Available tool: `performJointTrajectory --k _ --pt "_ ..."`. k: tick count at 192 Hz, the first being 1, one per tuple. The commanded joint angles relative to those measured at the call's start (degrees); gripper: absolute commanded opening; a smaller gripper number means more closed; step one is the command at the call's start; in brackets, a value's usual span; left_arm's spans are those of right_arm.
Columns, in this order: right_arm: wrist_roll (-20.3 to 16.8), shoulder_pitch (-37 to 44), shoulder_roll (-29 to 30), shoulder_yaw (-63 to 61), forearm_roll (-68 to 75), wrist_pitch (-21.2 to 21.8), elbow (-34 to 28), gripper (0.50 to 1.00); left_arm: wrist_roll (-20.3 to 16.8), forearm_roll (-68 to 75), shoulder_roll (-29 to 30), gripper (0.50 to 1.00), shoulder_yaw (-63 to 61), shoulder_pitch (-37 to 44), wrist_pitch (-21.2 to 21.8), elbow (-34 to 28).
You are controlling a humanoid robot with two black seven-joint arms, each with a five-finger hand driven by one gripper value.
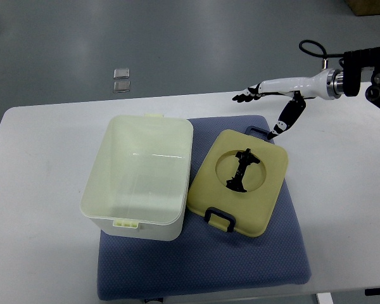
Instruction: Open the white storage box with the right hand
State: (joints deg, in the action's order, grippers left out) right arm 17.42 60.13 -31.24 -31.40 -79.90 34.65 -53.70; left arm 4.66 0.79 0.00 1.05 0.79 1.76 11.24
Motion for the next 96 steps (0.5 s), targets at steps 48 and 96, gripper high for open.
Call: performJointTrajectory --k 48,96 --pt "-6.5 -5.8 13.5 -10.7 37.9 -16.5 11.9 0.93 0.0 0.0 0.0 1.0 0.2 0.0 0.0 0.5" --pt "-6.8 -11.5 18.6 -13.3 78.1 -27.4 12.7 0.93 0.0 0.0 0.0 1.0 0.2 0.0 -0.1 0.5"
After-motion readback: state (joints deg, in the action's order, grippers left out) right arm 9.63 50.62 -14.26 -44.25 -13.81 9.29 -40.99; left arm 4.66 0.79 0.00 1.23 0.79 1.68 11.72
